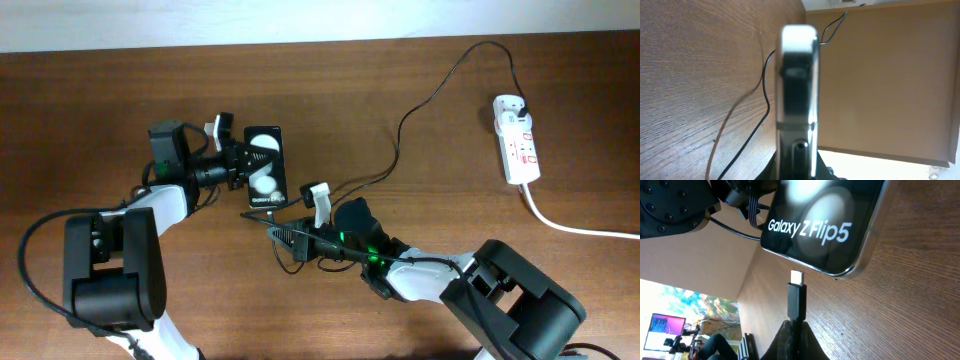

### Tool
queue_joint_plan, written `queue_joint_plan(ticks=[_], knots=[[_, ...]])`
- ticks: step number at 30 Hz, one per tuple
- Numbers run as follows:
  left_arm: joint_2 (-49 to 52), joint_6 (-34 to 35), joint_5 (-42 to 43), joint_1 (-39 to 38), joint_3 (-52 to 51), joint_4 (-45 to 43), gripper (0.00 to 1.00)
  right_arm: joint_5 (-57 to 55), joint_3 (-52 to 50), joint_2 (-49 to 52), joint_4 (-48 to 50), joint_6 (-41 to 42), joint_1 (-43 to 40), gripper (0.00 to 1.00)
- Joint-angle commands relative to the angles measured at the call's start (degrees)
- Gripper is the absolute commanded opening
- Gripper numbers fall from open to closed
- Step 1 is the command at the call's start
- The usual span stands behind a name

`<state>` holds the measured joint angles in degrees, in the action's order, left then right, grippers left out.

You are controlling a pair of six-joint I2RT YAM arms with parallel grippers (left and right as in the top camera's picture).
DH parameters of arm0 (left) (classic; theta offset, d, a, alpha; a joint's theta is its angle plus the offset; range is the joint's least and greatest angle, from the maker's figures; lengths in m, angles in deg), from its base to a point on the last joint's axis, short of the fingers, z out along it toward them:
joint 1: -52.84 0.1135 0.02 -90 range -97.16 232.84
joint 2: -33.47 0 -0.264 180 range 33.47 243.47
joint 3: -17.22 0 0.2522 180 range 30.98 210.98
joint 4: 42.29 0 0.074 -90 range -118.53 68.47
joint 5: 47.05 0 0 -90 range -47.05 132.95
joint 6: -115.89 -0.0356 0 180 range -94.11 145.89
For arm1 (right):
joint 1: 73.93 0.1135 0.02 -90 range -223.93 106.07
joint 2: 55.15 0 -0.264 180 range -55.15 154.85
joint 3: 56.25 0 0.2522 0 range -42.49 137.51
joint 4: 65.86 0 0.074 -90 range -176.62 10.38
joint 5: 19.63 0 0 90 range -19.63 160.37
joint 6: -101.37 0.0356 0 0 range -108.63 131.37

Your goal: Plug charger to phone and switch on socket

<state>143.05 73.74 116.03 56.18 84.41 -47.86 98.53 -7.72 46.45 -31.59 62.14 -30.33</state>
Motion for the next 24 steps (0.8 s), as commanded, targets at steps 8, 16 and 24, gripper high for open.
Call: queue_joint_plan(ticks=[8,16,24], knots=[[-2.0,0.0,1.1,0.2,0.0,-0.4,0.0,0.2,0.9,-0.9,0.2,-0.8,-0.1,0.04],[-2.0,0.0,1.1,0.2,0.0,-0.4,0.0,0.2,0.9,-0.9,0.2,-0.8,-0.1,0.04],[-2.0,0.0,1.1,0.2,0.0,-0.4,0.0,0.1,0.9,-0.9,0.2,-0.8,-0.1,0.04]])
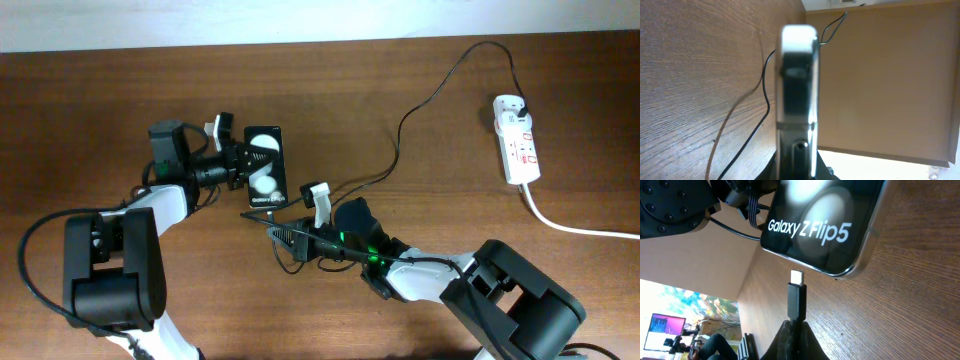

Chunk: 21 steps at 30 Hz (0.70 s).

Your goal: Plug charger to phone and switch on socket

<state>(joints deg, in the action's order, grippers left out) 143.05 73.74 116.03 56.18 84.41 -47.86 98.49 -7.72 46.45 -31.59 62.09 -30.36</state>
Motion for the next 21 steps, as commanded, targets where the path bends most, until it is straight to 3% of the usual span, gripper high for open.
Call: queue_joint_plan(ticks=[1,16,21], knots=[[-2.0,0.0,1.1,0.2,0.0,-0.4,0.0,0.1,0.9,-0.9,0.2,-0.8,-0.1,0.04],[-2.0,0.0,1.1,0.2,0.0,-0.4,0.0,5.6,2.1,-0.9,-3.0,0.8,-0.2,0.04],[-2.0,0.0,1.1,0.2,0.0,-0.4,0.0,4.0,2.1,-0.9,1.0,0.8,-0.2,0.04]])
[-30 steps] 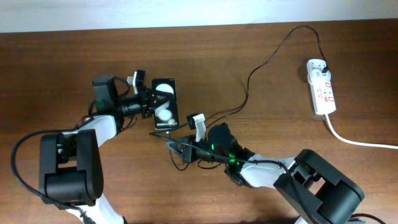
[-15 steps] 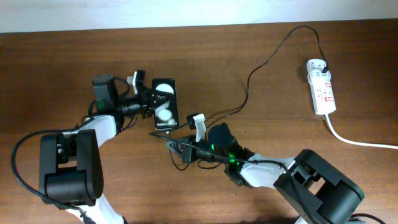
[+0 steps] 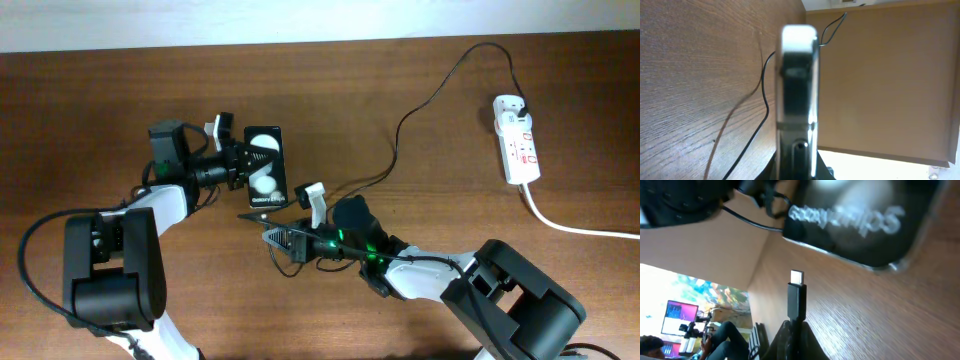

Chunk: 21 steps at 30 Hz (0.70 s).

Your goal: Plug charger to phone and switch on socket

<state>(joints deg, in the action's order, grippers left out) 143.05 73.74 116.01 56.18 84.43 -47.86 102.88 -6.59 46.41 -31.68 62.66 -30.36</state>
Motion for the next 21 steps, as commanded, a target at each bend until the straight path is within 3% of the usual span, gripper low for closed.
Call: queue_joint_plan(ticks=[1,21], knots=[[-2.0,0.0,1.1,0.2,0.0,-0.4,0.0,-0.4,1.0,-0.8,1.0,0.2,-0.2,0.04],[-2.0,0.1,1.8,0.2,0.0,-0.4,0.0,-6.4,1.0,-0.8,0.2,0.3,-0.2,0.04]])
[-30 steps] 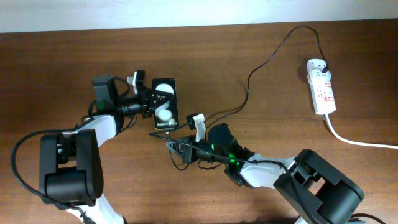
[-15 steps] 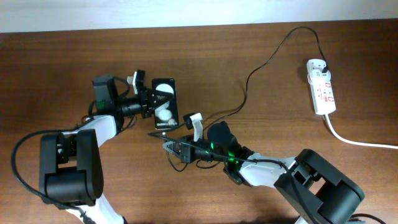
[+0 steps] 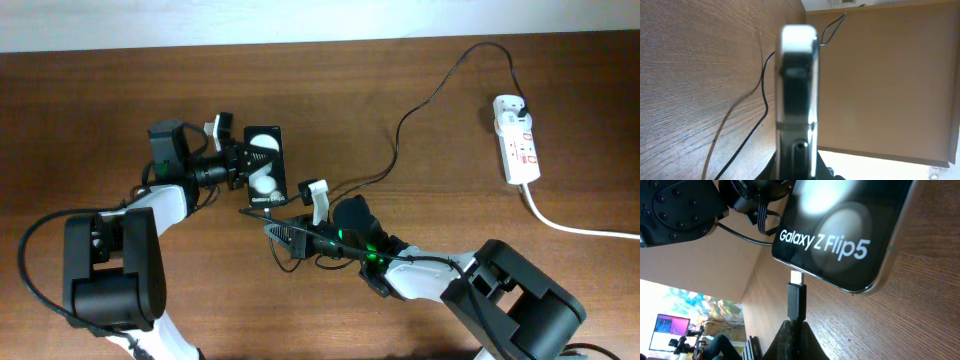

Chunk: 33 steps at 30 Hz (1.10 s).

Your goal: Plug charger to phone and switch on socket

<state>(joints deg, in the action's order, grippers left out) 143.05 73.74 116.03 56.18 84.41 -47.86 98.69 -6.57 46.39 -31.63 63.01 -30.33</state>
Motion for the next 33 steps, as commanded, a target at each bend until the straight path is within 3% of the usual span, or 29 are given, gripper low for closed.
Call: queue_joint_plan(ticks=[1,17,21,26,33], knots=[[-2.0,0.1,1.8,0.2,0.0,-0.4,0.0,-2.7,1.0,-0.8,0.1,0.2,-0.2,0.04],[-2.0,-0.1,2.3,0.2,0.0,-0.5,0.0,-8.3,1.1,-0.8,-1.3,4.9,-0.2,0.04],[-2.0,-1.4,7.8,0.0,0.0,-7.3,0.0,-9.3,3.4,-0.8,-8.5,6.3,-0.2,0.04],[-2.0,-1.4,7.9,0.0,0.0,-7.2,0.0,-9.7,6.1,-0.8,-11.4,4.2,-0.2,0.04],[-2.0,-1.4,7.7,0.0,0.0,-7.2,0.0,-11.3,6.3,-0.8,-5.1,4.1,-0.2,0.04]])
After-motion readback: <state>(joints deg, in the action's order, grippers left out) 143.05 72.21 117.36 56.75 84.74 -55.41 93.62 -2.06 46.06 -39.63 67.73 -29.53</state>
